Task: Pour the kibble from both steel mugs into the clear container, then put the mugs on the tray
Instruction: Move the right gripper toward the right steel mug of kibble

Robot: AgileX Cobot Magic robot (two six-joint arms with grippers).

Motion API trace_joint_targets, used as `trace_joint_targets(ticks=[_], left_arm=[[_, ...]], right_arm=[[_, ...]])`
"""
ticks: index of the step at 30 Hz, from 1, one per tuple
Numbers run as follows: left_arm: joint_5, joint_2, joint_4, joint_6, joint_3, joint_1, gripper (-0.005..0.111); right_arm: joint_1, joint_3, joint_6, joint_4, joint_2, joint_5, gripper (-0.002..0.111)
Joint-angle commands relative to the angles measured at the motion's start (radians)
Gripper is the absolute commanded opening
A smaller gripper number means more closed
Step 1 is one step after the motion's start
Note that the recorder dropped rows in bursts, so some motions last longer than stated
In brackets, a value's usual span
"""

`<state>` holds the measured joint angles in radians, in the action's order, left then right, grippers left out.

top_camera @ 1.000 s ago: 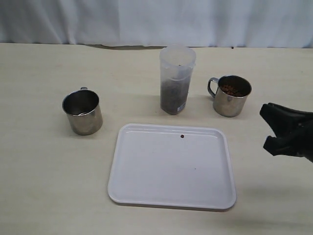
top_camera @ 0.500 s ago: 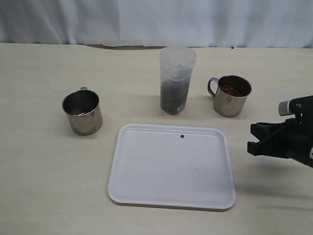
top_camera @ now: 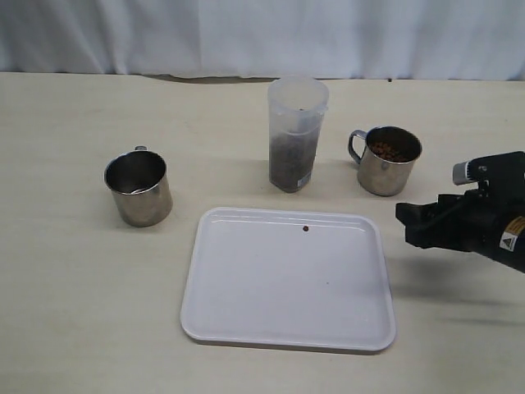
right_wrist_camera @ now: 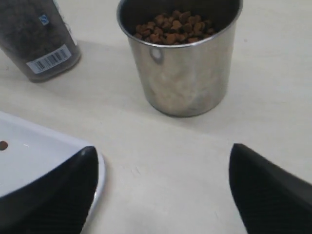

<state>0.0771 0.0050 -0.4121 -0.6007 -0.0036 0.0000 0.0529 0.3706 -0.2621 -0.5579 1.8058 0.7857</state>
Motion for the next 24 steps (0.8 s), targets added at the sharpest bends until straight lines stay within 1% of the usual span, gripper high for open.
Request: trace_joint_targets(ticks=[1,5,9,12,19,24], left_arm=[[-0.003,-0.005,0.001,-0.002,0.004,-0.003,0.0],[-0.003,-0.005,0.001,-0.002,0.004,-0.003,0.0],[-0.003,-0.005,0.001,-0.002,0.004,-0.003,0.0],[-0.015,-0.005,0.003,-0.002,0.004,-0.003,0.0],[-0.015,-0.005,0.003,-0.002,0.004,-0.003,0.0],[-0.015,-0.005,0.003,-0.002,0.004,-0.003,0.0]], right_arm=[[-0.003,0.018,0.055,0.0,0.076,0.143,0.063],[-0.003,0.051,0.129,0.0,0.165,0.21,0.074],[-0.003,0.095,0.169,0.005,0.244,0.272,0.078],[-0.003,0.125,0.171,0.007,0.293,0.313,0.078],[-0.003,0.197,0.173,0.001,0.344,0.316,0.078],[-0.003,0.201,0.173,0.001,0.344,0.361,0.078]])
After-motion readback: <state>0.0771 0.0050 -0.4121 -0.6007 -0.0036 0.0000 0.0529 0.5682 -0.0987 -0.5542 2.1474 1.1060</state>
